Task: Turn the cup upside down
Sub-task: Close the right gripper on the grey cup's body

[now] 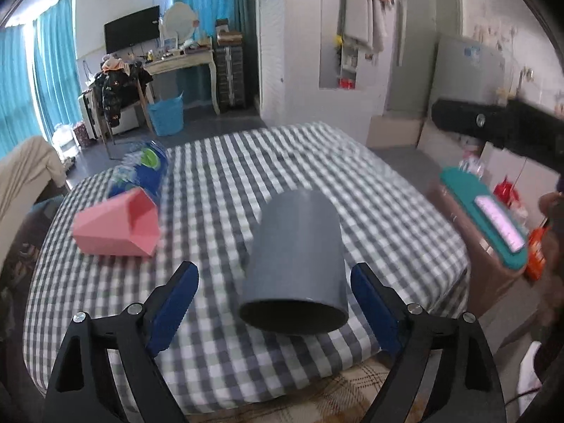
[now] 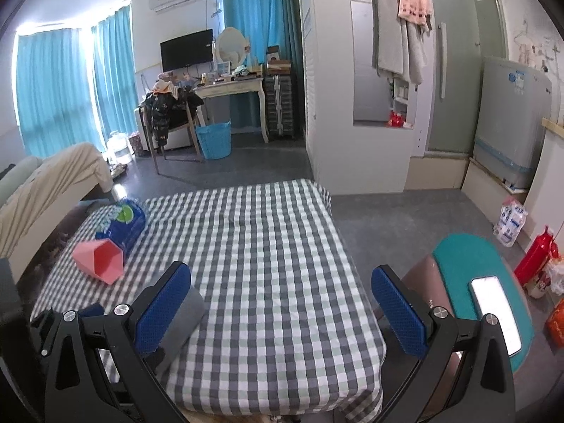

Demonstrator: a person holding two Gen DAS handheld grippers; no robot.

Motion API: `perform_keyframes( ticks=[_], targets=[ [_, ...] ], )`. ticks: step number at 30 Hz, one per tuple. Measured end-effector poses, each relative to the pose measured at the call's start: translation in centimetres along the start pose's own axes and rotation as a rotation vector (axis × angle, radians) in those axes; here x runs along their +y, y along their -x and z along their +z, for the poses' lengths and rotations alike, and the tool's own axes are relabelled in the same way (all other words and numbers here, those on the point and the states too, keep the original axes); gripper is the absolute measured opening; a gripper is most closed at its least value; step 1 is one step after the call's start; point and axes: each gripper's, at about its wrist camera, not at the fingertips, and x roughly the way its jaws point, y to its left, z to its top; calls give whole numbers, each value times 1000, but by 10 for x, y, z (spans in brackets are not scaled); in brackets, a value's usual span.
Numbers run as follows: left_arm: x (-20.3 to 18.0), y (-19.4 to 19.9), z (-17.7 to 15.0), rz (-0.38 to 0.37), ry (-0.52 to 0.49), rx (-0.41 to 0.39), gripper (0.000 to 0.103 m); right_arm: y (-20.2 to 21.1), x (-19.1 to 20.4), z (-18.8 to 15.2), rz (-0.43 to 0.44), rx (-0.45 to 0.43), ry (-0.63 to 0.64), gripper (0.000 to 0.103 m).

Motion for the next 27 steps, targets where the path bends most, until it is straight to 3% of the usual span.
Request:
perform_keyframes(
  ticks=[4, 7, 15, 21, 27],
  targets=[
    [47, 27, 18, 11, 86, -89, 91, 16, 17, 21, -34, -51, 44, 103],
    [89, 37, 25, 60, 137, -135, 93, 12, 40, 30, -44, -25, 78, 103],
    [176, 34, 6, 164, 237, -109, 93, -52, 93, 15, 89, 296, 31, 103],
    [214, 24, -12, 166, 299, -88, 93, -78, 125, 8, 13, 404, 86, 103],
    [228, 16, -23, 140, 326, -78, 93, -111, 120, -11, -39, 556, 63, 103]
  ],
)
